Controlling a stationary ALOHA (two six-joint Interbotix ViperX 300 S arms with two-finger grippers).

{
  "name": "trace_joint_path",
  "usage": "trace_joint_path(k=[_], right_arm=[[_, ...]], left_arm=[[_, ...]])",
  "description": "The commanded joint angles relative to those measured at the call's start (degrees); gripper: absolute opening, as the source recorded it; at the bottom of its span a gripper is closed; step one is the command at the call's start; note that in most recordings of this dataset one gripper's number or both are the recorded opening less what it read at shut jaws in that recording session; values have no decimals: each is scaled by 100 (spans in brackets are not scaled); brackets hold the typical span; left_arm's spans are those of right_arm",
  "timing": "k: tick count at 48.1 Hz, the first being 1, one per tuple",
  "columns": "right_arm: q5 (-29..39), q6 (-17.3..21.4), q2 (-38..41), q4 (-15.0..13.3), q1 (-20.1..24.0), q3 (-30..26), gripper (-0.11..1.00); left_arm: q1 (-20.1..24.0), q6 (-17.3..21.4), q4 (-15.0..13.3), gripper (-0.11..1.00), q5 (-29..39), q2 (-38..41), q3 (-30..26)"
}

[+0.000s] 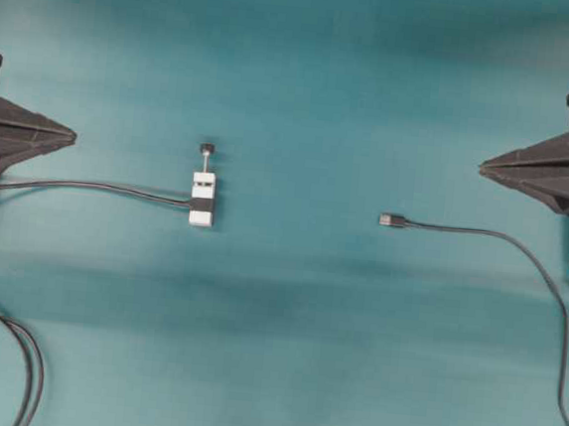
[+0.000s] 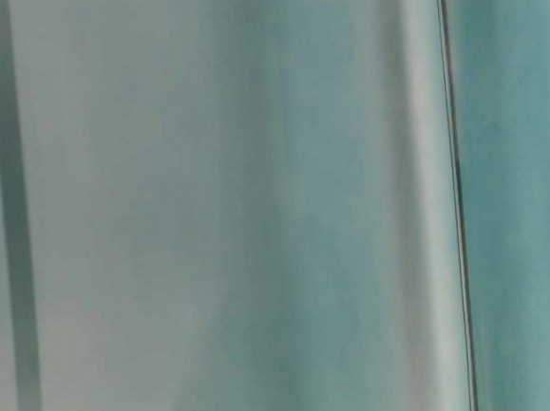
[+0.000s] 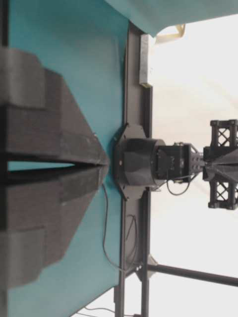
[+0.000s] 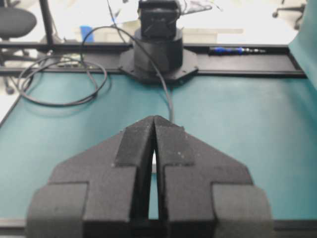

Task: Insert the USB cable into the female connector supported by the left arm.
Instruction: 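Move the right gripper open over the black USB plug on the table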

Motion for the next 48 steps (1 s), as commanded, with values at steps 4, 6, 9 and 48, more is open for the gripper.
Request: trace_joint_path(k=[4,6,9,48], right_arm=[[-88,79,9,-9,-9,-44,0],[-88,105,9,-18,-9,-18,0],[-88,132,9,-18,-9,-18,0],[-35,1195,650,-18,-18,-79,0]], left_arm=[[-62,229,9,1,26,0,-167],[-70,325,9,0,88,0,-193],[-70,466,9,0,193,18,-229],[26,9,-132,10,738,1125,-246]])
